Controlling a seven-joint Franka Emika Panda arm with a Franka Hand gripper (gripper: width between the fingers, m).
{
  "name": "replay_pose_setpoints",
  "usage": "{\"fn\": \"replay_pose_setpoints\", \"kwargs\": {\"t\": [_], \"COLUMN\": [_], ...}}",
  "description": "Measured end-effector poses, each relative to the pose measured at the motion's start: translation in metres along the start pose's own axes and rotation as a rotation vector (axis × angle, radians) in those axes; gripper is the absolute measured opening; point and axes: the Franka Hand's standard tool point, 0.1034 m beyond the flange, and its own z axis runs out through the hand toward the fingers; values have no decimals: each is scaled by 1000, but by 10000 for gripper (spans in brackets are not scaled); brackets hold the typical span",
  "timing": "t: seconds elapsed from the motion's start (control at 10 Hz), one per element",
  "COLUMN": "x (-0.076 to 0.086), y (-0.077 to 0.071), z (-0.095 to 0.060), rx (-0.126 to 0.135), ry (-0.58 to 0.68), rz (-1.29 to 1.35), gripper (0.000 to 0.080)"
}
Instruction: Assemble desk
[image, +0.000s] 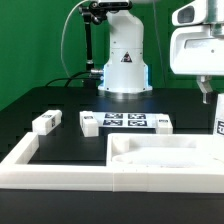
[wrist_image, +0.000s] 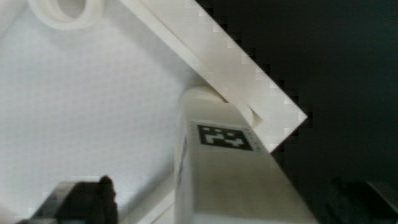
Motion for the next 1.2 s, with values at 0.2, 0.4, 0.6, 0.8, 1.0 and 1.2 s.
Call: {"fn": "replay_pose_setpoints", "kwargs": {"t": [0.2,0.4,0.6,0.8,1.0,1.2], "x": [0,0,3,7,10,8], "y": [0,1,2,4,4,3], "z": [1,1,0,1,3,4], "rx": [0,-4,-32,-35,-37,-36], "ry": [0,1,12,8,5,1], "rz": [-122,-317,-653,-887,-1056,-1193], "gripper": [643,648,649,649,649,649]}}
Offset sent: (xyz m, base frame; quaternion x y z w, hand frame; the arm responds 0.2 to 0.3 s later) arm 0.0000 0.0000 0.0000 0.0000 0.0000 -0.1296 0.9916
